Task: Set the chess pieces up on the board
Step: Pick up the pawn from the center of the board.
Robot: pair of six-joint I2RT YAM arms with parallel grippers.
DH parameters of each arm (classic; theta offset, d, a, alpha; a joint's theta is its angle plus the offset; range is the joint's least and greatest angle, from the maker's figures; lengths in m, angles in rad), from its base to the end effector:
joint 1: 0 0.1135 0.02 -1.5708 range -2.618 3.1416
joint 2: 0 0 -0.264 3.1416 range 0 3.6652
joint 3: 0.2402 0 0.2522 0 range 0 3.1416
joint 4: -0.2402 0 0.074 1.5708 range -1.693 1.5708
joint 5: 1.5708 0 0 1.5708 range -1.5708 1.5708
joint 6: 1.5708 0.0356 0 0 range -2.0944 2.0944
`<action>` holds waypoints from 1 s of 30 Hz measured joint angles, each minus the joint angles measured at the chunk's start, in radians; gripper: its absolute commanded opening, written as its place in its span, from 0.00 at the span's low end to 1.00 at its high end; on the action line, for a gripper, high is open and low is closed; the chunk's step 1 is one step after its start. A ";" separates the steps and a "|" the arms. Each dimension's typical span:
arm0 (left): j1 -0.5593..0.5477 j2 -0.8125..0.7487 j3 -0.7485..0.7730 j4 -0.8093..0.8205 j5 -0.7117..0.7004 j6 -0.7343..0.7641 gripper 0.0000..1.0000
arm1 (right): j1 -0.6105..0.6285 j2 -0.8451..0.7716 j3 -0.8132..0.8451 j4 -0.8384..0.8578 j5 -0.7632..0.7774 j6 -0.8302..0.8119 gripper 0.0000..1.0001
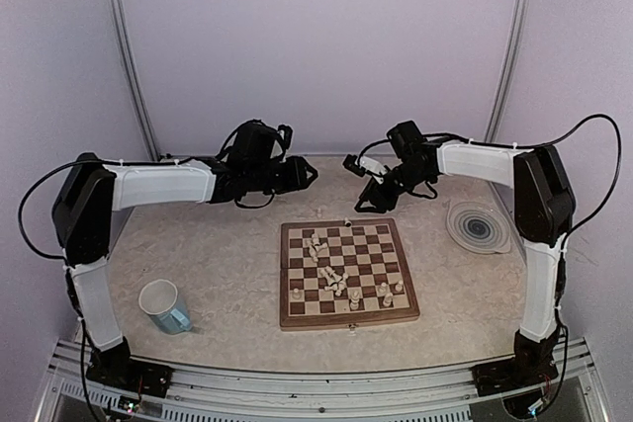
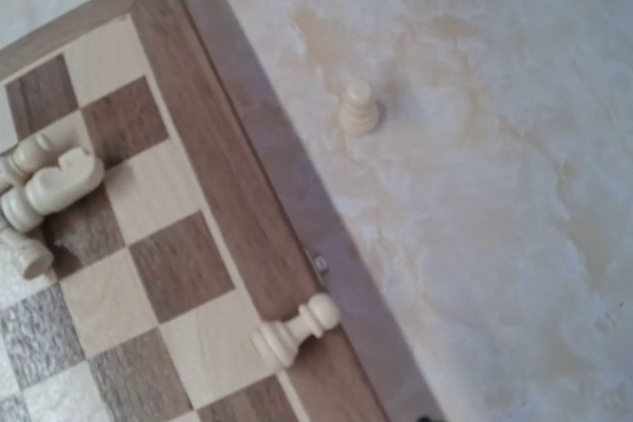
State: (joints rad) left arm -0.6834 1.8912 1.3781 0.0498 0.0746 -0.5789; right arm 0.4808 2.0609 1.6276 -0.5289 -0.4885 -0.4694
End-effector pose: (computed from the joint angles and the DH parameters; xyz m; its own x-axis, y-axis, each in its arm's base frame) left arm 0.3426 -0.2824 0.2472 -0.6629 -0.1638 -0.7306 0.3808 0.7664 -0.5173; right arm 0.3931 0.2239 0.2115 -0.3564 -0.6364 -0.6841 -0.9054 0.4159 0.0848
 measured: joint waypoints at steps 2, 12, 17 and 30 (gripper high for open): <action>0.002 0.075 0.083 -0.064 -0.031 0.031 0.39 | 0.000 -0.002 -0.001 -0.008 0.009 0.006 0.43; 0.002 0.353 0.344 -0.298 -0.101 0.114 0.41 | 0.000 -0.244 -0.240 0.014 0.107 -0.008 0.46; 0.002 0.417 0.426 -0.345 -0.099 0.128 0.40 | 0.000 -0.400 -0.375 0.084 0.150 -0.022 0.48; 0.001 0.511 0.539 -0.412 -0.103 0.135 0.36 | 0.000 -0.406 -0.426 0.163 0.206 -0.043 0.49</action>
State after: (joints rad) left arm -0.6827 2.4020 1.9175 -0.3622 -0.0280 -0.4442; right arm 0.4808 1.6550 1.2011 -0.3656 -0.2825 -0.5125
